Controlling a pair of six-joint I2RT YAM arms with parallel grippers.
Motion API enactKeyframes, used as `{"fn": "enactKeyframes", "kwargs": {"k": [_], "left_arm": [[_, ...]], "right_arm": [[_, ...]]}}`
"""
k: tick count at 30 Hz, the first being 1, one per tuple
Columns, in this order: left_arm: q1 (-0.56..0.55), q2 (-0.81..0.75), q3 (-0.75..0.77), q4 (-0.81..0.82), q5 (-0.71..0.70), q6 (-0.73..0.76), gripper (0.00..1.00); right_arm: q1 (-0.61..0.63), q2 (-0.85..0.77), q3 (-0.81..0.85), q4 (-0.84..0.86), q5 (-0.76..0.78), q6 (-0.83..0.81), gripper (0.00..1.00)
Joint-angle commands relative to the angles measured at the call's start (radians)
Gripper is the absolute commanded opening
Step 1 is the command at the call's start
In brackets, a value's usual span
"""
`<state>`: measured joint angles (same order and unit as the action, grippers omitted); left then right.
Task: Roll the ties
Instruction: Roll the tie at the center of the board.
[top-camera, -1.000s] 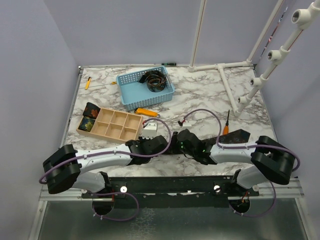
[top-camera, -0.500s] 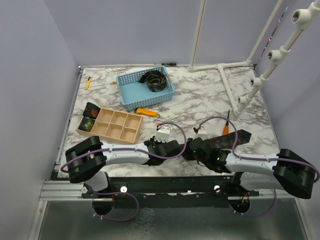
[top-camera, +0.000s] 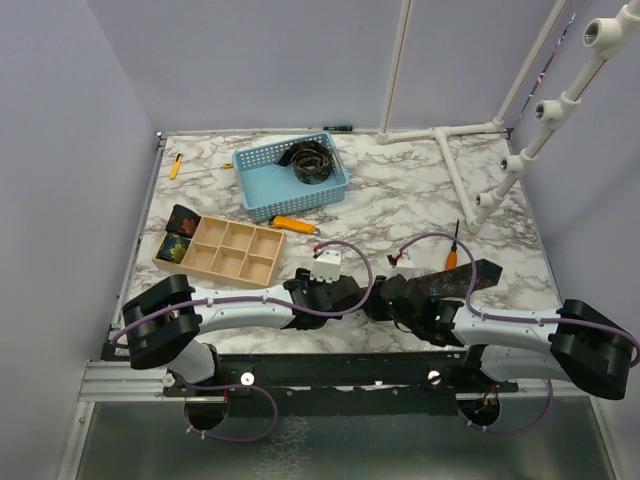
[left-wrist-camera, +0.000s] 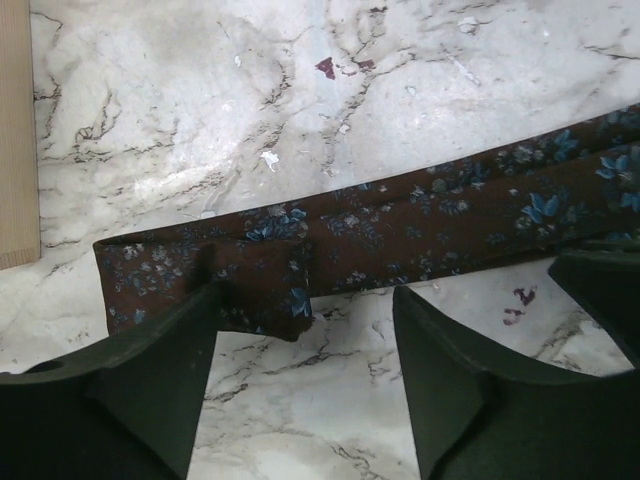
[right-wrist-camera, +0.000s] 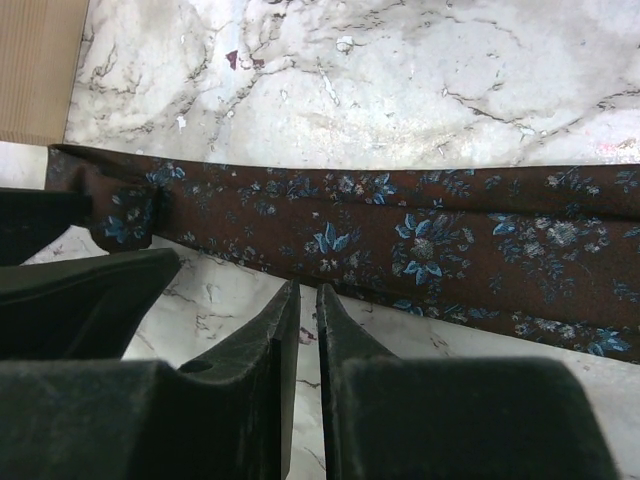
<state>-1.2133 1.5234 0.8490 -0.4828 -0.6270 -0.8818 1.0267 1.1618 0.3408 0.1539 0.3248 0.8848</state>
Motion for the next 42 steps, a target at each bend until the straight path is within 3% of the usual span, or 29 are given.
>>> {"fn": "enactKeyframes", "kwargs": {"k": [1,8,14,19,23,28,42], "left_arm": [[-0.005,-0.09,0.01,-0.014,0.052,-0.016,0.74],[-0.005,-0.229,-0.02,-0.03,0.077,-0.052,0.8],[0.013,-0.431,-0.13,0.016,0.041,-0.026,0.81],[0.14,-0.641,-0.305,0.179,0.17,-0.01,0.85],[0.298,-0.75,-0.417,0.27,0.346,-0.036,0.85],[0.37,-0.772,-0.469,0.282,0.403,-0.042,0.85],[0.423,-0.725,-0.533,0.341,0.447,-0.032,0.84]], "right_arm": [[0.006,-0.017,0.021,-0.029,-0.019,-0.016,0.2],[0.006,-0.022,0.064,-0.025,-0.079,-0.051,0.42],[0.006,0.083,0.157,0.072,-0.292,-0.097,0.45],[0.006,0.254,0.289,0.113,-0.417,-0.103,0.45],[0.005,0.355,0.369,0.072,-0.383,-0.079,0.44],[0.006,0.416,0.409,0.003,-0.33,-0.066,0.42],[-0.003,0.372,0.356,-0.004,-0.278,0.011,0.58]]}}
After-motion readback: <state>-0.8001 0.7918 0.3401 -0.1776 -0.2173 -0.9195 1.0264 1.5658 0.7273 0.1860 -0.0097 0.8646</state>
